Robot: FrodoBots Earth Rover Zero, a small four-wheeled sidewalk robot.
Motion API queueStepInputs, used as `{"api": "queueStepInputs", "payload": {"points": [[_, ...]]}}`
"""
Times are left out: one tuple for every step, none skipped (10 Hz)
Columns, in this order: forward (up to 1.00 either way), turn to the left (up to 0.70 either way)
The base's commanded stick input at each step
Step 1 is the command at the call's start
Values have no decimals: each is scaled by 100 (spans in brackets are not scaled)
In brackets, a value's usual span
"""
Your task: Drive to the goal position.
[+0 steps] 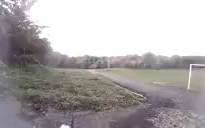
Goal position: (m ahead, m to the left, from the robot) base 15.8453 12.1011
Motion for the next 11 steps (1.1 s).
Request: {"api": "queueStepInputs", "payload": {"points": [[0,-70],[0,-70],[0,-70],[0,-70],[0,-70],[0,-70],[0,-70],[0,-70],[0,-70],[0,-70],[0,-70]]}}
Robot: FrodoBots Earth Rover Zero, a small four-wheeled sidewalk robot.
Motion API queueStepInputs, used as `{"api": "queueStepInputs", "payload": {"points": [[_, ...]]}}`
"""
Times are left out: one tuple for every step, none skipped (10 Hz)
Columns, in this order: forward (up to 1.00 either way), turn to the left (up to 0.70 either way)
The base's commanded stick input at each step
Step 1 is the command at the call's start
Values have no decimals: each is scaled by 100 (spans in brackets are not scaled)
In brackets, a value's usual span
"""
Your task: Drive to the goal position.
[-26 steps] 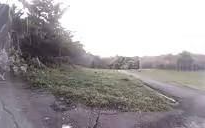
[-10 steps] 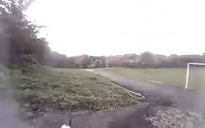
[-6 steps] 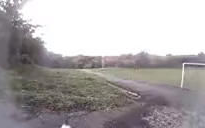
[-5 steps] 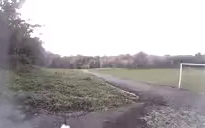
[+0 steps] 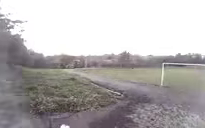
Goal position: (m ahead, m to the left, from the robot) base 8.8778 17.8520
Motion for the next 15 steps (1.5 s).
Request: {"api": "queueStepInputs", "payload": {"points": [[0,-70],[0,-70],[0,-70],[0,-70],[0,-70],[0,-70],[0,-70],[0,-53],[0,-3],[70,0],[70,0],[70,0],[70,0],[70,0],[70,0]]}}
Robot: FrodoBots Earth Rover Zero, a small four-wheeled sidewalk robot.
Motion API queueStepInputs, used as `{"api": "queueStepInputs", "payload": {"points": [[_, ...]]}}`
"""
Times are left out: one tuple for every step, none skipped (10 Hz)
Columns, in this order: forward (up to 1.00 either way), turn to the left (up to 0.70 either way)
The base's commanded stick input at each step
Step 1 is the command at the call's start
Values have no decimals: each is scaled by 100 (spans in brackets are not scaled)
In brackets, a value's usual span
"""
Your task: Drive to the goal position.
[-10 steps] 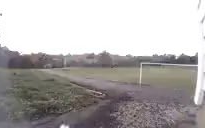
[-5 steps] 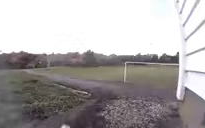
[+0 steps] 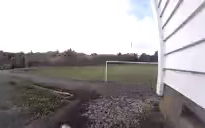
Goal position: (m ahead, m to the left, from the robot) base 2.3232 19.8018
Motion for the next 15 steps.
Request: {"api": "queueStepInputs", "payload": {"points": [[70,0],[70,0],[70,0],[70,0],[70,0],[70,0],[70,0],[70,0],[70,0],[70,0],[70,0],[70,0],[70,20],[70,34],[70,35]]}}
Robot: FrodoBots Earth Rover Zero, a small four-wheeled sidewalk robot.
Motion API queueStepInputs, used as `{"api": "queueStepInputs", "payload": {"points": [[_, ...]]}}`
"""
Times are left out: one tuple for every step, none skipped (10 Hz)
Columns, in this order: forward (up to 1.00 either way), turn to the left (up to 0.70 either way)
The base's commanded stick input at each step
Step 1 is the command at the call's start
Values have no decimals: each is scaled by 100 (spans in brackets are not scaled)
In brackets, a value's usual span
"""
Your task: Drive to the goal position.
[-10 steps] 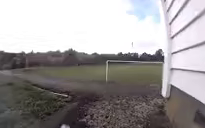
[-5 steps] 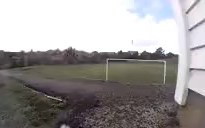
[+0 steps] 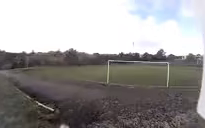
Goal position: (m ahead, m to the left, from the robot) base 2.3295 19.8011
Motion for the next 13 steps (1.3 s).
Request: {"api": "queueStepInputs", "payload": {"points": [[70,35],[70,35],[70,35],[70,35],[70,35],[70,35],[70,35],[70,35],[70,35],[70,35],[70,35],[70,35],[70,35]]}}
